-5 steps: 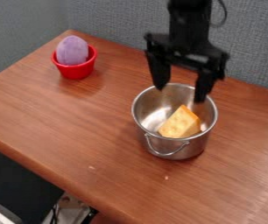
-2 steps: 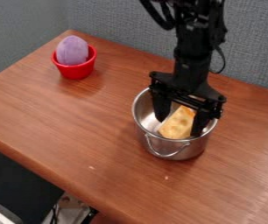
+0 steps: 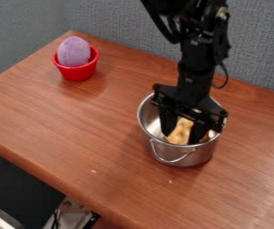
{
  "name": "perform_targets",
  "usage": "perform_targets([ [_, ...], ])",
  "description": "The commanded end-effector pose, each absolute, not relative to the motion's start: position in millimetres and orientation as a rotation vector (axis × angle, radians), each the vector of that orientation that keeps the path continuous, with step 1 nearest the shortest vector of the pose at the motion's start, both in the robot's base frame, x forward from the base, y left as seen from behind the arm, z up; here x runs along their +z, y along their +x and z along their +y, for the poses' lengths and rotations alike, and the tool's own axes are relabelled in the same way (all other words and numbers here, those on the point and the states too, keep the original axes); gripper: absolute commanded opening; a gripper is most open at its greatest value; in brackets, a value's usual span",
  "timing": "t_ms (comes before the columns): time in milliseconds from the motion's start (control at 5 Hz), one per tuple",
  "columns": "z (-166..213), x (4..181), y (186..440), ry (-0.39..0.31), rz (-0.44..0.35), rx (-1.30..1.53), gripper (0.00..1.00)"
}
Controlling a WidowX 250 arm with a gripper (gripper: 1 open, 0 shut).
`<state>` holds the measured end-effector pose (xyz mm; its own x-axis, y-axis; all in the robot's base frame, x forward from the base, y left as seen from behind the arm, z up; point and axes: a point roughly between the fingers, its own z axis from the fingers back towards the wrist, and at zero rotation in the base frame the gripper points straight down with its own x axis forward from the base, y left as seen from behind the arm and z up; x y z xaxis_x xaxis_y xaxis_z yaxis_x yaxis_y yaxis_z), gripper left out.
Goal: Remove the yellow object from the metal pot
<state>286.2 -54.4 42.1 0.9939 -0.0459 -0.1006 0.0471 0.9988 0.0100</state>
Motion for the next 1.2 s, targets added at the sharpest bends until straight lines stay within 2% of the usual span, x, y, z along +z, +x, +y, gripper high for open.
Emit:
perform_targets([
  [0, -51.3, 47.3, 291.4, 0.017, 0.072, -0.049, 0.00],
  [400, -40.3, 68.9, 296.0, 0.002, 0.038, -0.025, 0.00],
  [800, -22.6, 113.3, 305.5, -0.033, -0.038, 0.017, 0.00],
  [1000, -22.1, 114.4, 302.3, -0.038, -0.045, 0.010, 1.00],
])
